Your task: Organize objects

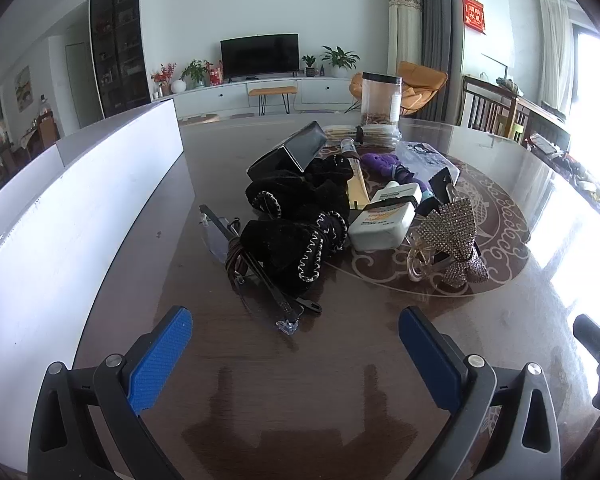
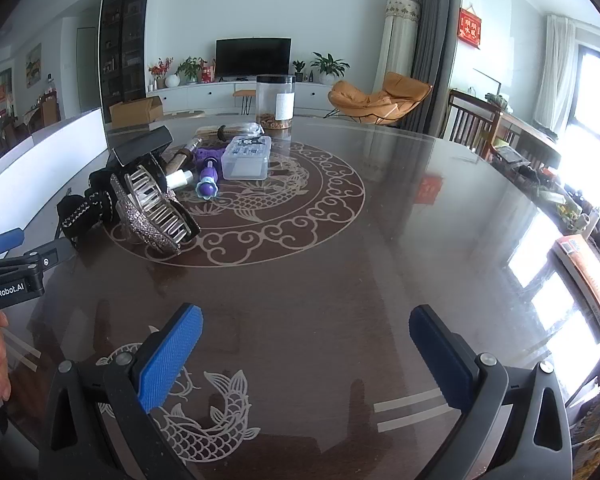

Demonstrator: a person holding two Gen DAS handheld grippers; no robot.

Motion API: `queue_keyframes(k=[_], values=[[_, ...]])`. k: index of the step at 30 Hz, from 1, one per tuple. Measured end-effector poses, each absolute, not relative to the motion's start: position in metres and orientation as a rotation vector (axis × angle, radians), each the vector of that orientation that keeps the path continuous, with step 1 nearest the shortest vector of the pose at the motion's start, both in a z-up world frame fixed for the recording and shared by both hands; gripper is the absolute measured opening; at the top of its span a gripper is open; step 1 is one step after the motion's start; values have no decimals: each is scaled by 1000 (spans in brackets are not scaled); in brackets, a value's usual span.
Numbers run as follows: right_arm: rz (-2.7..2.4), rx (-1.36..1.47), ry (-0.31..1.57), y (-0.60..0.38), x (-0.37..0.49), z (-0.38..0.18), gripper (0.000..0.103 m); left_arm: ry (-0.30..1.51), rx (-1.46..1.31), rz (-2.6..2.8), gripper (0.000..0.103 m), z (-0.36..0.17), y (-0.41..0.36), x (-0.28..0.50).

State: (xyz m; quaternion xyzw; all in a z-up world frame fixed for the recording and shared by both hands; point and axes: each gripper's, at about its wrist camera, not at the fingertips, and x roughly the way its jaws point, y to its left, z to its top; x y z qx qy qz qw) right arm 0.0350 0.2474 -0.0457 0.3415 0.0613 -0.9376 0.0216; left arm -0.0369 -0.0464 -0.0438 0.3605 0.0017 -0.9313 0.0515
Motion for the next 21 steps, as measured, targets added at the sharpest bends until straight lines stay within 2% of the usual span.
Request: queue_keyframes(k=[21], values=[[-2803,1317,131,255,15,-78,103,-123,1215,-2780,103,-57,-35,-51]])
